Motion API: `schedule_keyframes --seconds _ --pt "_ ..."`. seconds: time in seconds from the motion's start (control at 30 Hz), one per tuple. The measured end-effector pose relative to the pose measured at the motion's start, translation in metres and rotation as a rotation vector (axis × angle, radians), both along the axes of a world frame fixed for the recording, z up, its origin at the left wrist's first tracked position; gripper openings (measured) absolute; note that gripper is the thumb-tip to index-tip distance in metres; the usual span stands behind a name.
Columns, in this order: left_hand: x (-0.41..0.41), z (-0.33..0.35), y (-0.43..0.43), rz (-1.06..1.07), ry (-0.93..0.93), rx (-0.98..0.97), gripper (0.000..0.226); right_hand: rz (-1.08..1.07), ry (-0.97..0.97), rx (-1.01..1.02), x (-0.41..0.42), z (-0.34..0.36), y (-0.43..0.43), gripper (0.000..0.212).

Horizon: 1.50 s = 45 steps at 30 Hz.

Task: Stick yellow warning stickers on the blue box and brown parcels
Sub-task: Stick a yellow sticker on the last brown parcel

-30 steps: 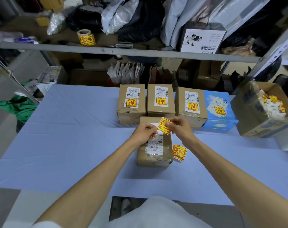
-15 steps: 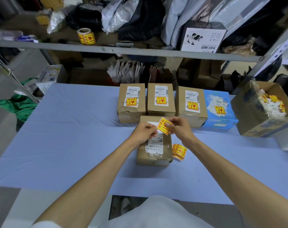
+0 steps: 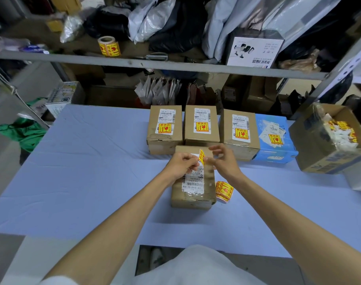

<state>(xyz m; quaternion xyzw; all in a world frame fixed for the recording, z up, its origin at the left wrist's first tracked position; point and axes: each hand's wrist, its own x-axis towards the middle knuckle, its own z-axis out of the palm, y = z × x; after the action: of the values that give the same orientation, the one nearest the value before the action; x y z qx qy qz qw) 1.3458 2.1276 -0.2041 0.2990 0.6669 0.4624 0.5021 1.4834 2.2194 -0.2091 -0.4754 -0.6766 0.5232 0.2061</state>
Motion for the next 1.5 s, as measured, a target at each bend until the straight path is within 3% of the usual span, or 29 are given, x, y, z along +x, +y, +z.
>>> schedule_keyframes --seconds 0.1,0.37,0.83,0.97,1.3,1.5 --pt "0.001 0.001 0.0 0.004 0.0 0.001 0.009 0.077 -0.011 0.059 -0.001 0.002 -0.001 0.002" --pt "0.001 0.003 -0.002 -0.021 -0.01 0.049 0.013 0.186 0.05 -0.004 -0.001 0.011 -0.005 0.022" --pt "0.003 -0.006 0.001 0.043 -0.027 -0.016 0.014 0.174 0.056 0.002 -0.005 0.011 -0.006 0.015" --pt "0.005 -0.004 0.003 0.031 0.018 -0.008 0.029 0.216 0.078 0.005 -0.006 0.012 -0.009 0.014" --pt "-0.001 -0.009 0.006 0.064 0.014 -0.057 0.015 0.055 0.136 -0.134 -0.007 0.013 -0.006 0.017" --pt "-0.003 -0.005 0.008 0.075 0.007 -0.083 0.031 0.13 0.128 -0.126 -0.011 0.014 -0.007 0.018"
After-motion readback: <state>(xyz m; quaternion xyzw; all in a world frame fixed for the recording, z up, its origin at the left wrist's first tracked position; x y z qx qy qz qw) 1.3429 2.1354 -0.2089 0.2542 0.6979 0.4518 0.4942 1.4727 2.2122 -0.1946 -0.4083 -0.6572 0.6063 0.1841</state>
